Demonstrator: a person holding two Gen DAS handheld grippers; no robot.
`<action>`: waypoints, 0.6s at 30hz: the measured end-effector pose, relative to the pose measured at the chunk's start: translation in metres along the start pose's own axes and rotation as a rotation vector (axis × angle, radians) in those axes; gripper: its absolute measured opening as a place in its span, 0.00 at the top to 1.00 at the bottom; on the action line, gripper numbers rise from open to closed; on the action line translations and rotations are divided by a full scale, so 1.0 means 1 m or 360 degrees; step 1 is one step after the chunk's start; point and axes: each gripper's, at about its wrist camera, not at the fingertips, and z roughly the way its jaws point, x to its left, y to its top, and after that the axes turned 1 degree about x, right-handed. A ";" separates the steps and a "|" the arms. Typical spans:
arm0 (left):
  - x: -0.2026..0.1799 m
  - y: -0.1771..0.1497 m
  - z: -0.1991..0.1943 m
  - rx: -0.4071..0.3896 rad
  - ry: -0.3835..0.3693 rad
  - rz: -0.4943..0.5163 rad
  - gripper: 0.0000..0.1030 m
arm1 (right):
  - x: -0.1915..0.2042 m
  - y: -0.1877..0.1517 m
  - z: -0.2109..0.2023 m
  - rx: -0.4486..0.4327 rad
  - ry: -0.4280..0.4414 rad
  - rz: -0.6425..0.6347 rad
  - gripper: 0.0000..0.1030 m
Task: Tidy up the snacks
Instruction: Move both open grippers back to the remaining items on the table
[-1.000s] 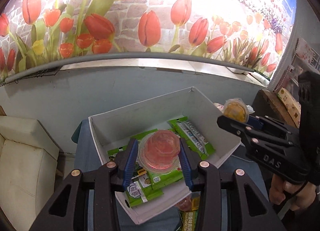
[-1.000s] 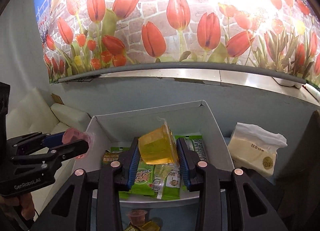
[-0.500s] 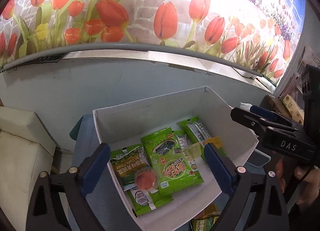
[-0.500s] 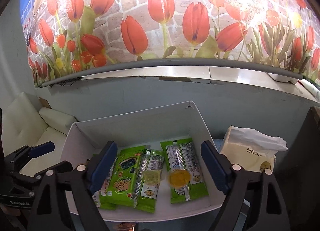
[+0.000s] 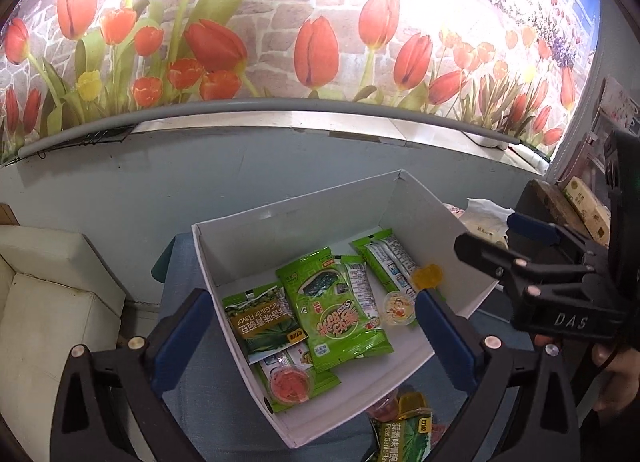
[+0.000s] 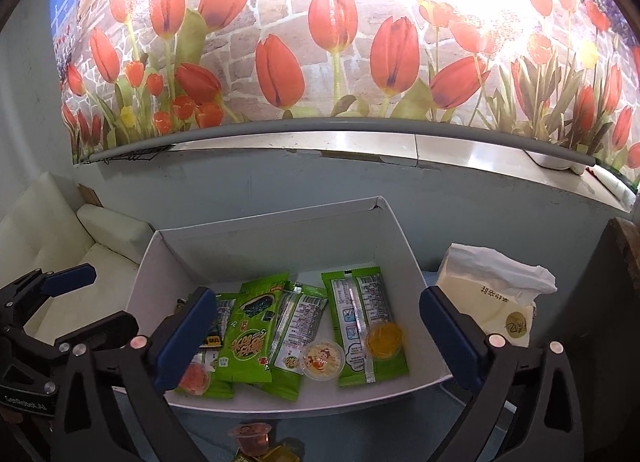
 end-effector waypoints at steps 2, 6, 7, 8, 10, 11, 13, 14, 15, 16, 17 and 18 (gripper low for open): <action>-0.003 -0.002 -0.005 -0.0010 0.0005 0.0002 0.00 | 0.002 -0.008 -0.008 -0.0024 -0.0001 0.0004 0.00; -0.010 -0.010 -0.018 -0.0032 0.0001 0.0027 0.00 | 0.006 -0.036 -0.026 -0.0046 0.0032 -0.0014 0.00; -0.011 -0.012 -0.020 -0.0035 -0.0012 0.0030 0.00 | 0.007 -0.046 -0.030 -0.0045 0.0042 -0.0025 0.00; -0.014 -0.018 -0.024 -0.0035 -0.0021 0.0037 0.00 | 0.007 -0.060 -0.034 -0.0041 0.0052 -0.0049 0.00; -0.019 -0.029 -0.029 -0.0039 -0.0020 0.0064 0.00 | 0.005 -0.086 -0.038 -0.0021 0.0047 -0.0087 0.00; -0.020 -0.034 -0.031 -0.0041 -0.0019 0.0068 0.00 | 0.004 -0.101 -0.040 0.0005 0.0026 -0.0113 0.00; -0.023 -0.049 -0.037 -0.0035 -0.0048 0.0069 0.00 | 0.000 -0.130 -0.046 0.0025 0.0064 -0.0141 0.00; -0.025 -0.059 -0.040 -0.0037 -0.0066 0.0072 0.00 | -0.001 -0.145 -0.050 0.0037 0.0091 -0.0159 0.00; -0.026 -0.067 -0.043 -0.0038 -0.0067 0.0072 0.00 | -0.003 -0.158 -0.054 0.0039 0.0094 -0.0170 0.00; -0.028 -0.076 -0.045 -0.0025 -0.0066 0.0074 0.00 | -0.004 -0.170 -0.056 0.0041 0.0092 -0.0179 0.00; -0.030 -0.086 -0.047 -0.0016 -0.0074 0.0077 0.00 | -0.005 -0.184 -0.058 0.0056 0.0097 -0.0188 0.00; -0.032 -0.094 -0.050 -0.0016 -0.0082 0.0070 0.00 | -0.006 -0.191 -0.058 0.0069 0.0101 -0.0193 0.00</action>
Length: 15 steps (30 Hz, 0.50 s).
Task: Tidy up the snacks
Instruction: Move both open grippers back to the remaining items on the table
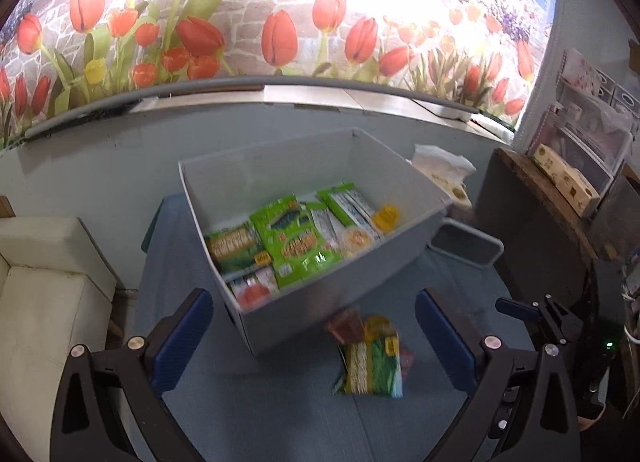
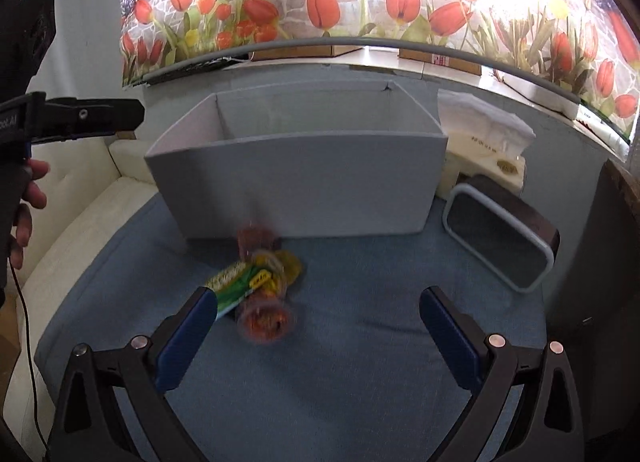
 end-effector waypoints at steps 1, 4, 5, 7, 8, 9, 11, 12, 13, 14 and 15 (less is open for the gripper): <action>-0.002 -0.011 -0.004 0.0001 -0.0011 -0.0009 0.00 | 0.001 -0.009 0.001 0.0014 0.0003 -0.0003 0.00; -0.004 -0.041 -0.014 0.0008 -0.0047 -0.0083 0.00 | 0.005 -0.025 0.009 0.0061 0.0027 -0.0019 0.00; -0.004 -0.048 -0.016 0.0017 -0.0062 -0.0093 0.00 | 0.006 -0.028 0.012 0.0073 0.0038 -0.0029 0.00; -0.006 -0.071 -0.024 0.0030 -0.0049 -0.0113 0.00 | 0.009 -0.031 0.019 0.0085 0.0045 -0.0056 0.00; -0.007 -0.081 -0.027 0.0040 -0.0054 -0.0126 0.00 | 0.010 -0.031 0.023 0.0093 0.0046 -0.0068 0.00; -0.007 -0.087 -0.030 0.0049 -0.0076 -0.0131 0.00 | 0.012 -0.031 0.027 0.0097 0.0049 -0.0071 0.00; -0.006 -0.103 -0.038 0.0063 -0.0102 -0.0158 0.00 | 0.014 -0.031 0.036 0.0113 0.0070 -0.0075 0.02; -0.005 -0.110 -0.042 0.0066 -0.0101 -0.0165 0.00 | 0.014 -0.030 0.041 0.0126 0.0072 -0.0069 0.05; -0.004 -0.116 -0.046 0.0062 -0.0094 -0.0170 0.00 | 0.015 -0.029 0.045 0.0140 0.0079 -0.0064 0.07; -0.002 -0.123 -0.050 0.0060 -0.0080 -0.0197 0.00 | 0.015 -0.028 0.050 0.0153 0.0088 -0.0055 0.08; 0.001 -0.128 -0.051 0.0071 -0.0083 -0.0216 0.00 | 0.016 -0.028 0.052 0.0157 0.0095 -0.0049 0.09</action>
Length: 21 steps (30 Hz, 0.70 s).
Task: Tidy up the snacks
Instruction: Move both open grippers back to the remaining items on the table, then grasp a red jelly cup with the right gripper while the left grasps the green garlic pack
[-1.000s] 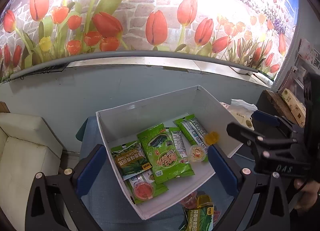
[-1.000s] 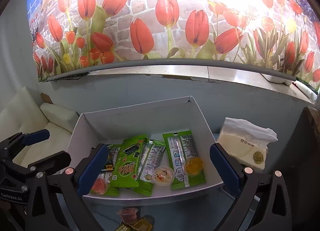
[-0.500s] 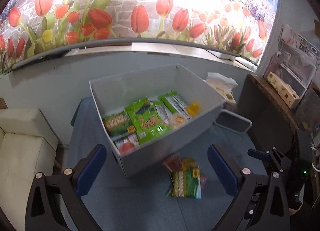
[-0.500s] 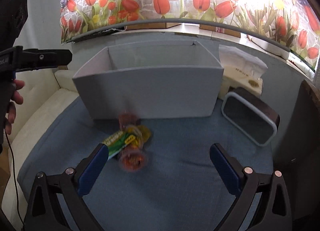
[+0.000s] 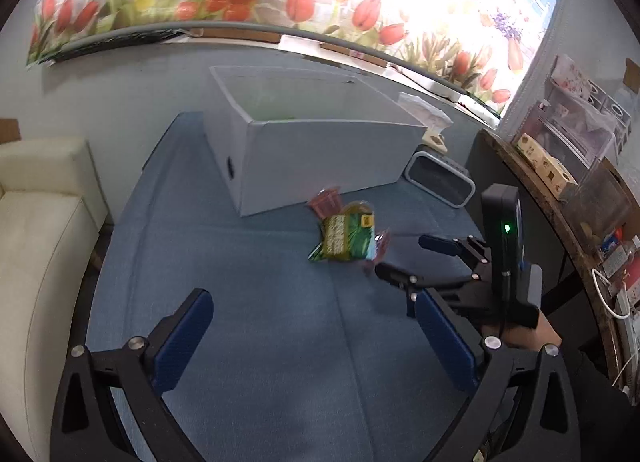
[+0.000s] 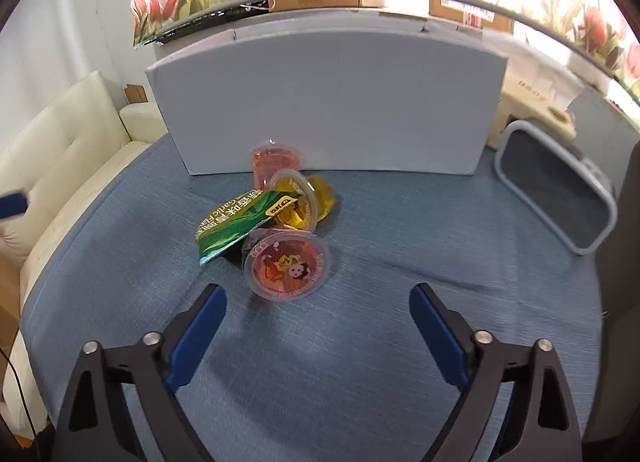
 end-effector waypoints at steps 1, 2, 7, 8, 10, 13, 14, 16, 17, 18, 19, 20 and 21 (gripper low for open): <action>0.002 -0.003 0.000 0.0008 -0.0006 -0.0013 0.00 | 0.001 0.001 0.003 0.0007 0.0010 0.0000 0.09; 0.006 -0.008 -0.001 0.0014 -0.0006 -0.0032 0.00 | 0.002 0.003 0.007 0.0014 0.0018 -0.0002 0.09; 0.016 -0.022 -0.006 0.0029 0.0023 -0.0071 0.00 | 0.008 0.010 0.022 0.0036 -0.0017 -0.0026 0.28; 0.017 -0.024 -0.007 0.0029 0.0028 -0.0062 0.00 | 0.008 0.012 0.023 0.0043 -0.0007 -0.0024 0.30; 0.017 -0.026 -0.009 0.0021 0.0048 -0.0049 0.00 | 0.008 0.014 0.021 0.0032 0.0046 -0.0007 0.47; 0.019 -0.028 -0.009 0.0028 0.0046 -0.0051 0.00 | 0.008 0.015 0.019 0.0019 0.0036 0.0003 0.53; 0.019 -0.027 -0.009 0.0026 0.0044 -0.0054 0.00 | 0.008 0.015 0.018 0.0017 0.0042 -0.0002 0.53; 0.018 -0.027 -0.008 0.0034 0.0034 -0.0045 0.00 | 0.008 0.015 0.017 0.0018 0.0040 -0.0012 0.53; 0.017 -0.027 -0.007 0.0036 0.0037 -0.0036 0.00 | 0.007 0.013 0.015 0.0009 0.0039 -0.0013 0.53; 0.016 -0.026 -0.006 0.0034 0.0047 -0.0025 0.00 | 0.007 0.012 0.012 -0.0005 0.0041 -0.0013 0.53; 0.014 -0.026 -0.005 0.0033 0.0058 -0.0013 0.00 | 0.007 0.011 0.009 -0.0015 0.0039 -0.0015 0.53; 0.013 -0.026 -0.003 0.0038 0.0059 0.0010 0.00 | 0.007 0.010 0.007 -0.0019 0.0044 -0.0014 0.53; 0.011 -0.025 -0.001 0.0045 0.0059 0.0040 0.00 | 0.007 0.012 0.007 -0.0024 0.0051 -0.0014 0.53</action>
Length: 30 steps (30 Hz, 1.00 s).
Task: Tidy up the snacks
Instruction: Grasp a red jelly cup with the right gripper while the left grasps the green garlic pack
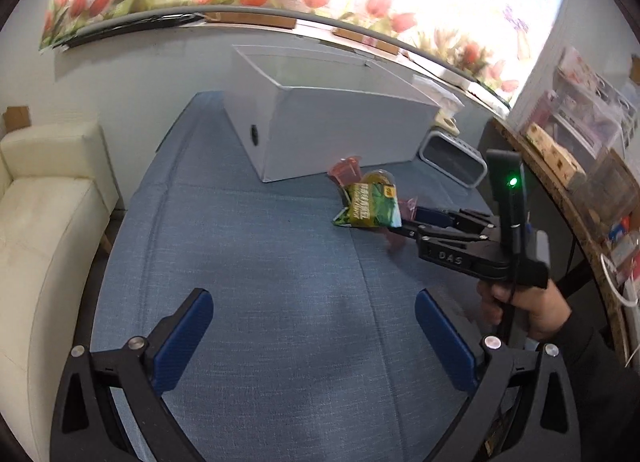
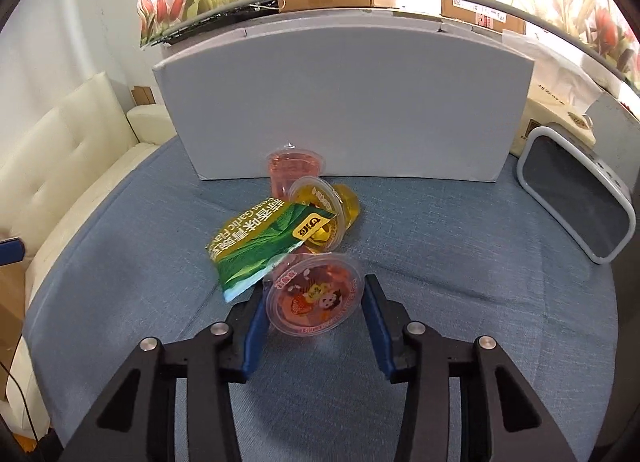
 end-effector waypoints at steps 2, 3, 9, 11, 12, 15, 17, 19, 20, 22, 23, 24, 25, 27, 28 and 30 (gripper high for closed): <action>-0.003 0.003 0.004 0.0000 0.0023 0.0033 0.00 | 0.000 -0.003 -0.008 -0.0005 -0.0023 -0.0013 0.53; -0.005 0.005 0.008 0.0005 0.0023 0.0052 0.00 | -0.001 -0.006 -0.014 -0.0012 -0.0035 -0.0012 0.53; -0.024 0.017 0.045 0.0041 0.0056 0.0168 0.00 | -0.009 -0.031 -0.056 -0.0052 -0.0064 0.0015 0.53; -0.032 0.021 0.062 0.0058 0.0065 0.0198 0.00 | -0.012 -0.044 -0.071 -0.0052 -0.0082 0.0029 0.53; -0.037 0.024 0.072 0.0073 0.0052 0.0206 0.00 | -0.013 -0.049 -0.074 -0.0041 -0.0094 0.0038 0.53; -0.052 0.034 0.102 0.0114 0.0035 0.0228 0.00 | -0.015 -0.063 -0.089 -0.0015 -0.0111 0.0045 0.53; -0.062 0.041 0.118 0.0118 0.0073 0.0267 0.00 | -0.016 -0.072 -0.099 -0.0018 -0.0120 0.0057 0.53; -0.068 0.047 0.134 0.0141 0.0046 0.0275 0.00 | -0.017 -0.080 -0.108 -0.0028 -0.0117 0.0077 0.53; -0.070 0.050 0.142 0.0160 0.0016 0.0257 0.00 | -0.018 -0.085 -0.112 -0.0033 -0.0121 0.0081 0.53; -0.070 0.053 0.153 0.0187 0.0043 0.0233 0.00 | -0.020 -0.092 -0.117 -0.0025 -0.0130 0.0096 0.53; -0.070 0.055 0.156 0.0187 0.0070 0.0230 0.00 | -0.021 -0.094 -0.119 -0.0027 -0.0123 0.0100 0.53; -0.071 0.056 0.159 0.0180 0.0095 0.0235 0.00 | -0.022 -0.096 -0.122 -0.0034 -0.0117 0.0107 0.53; -0.071 0.057 0.161 0.0179 0.0093 0.0237 0.00 | -0.023 -0.098 -0.124 -0.0042 -0.0107 0.0115 0.53; -0.070 0.057 0.166 0.0201 0.0081 0.0214 0.00 | -0.024 -0.099 -0.127 -0.0060 -0.0086 0.0135 0.53; -0.068 0.058 0.169 0.0229 0.0094 0.0192 0.00 | -0.024 -0.099 -0.128 -0.0066 -0.0082 0.0140 0.53; -0.068 0.059 0.171 0.0210 0.0122 0.0209 0.01 | -0.023 -0.099 -0.129 -0.0077 -0.0079 0.0140 0.53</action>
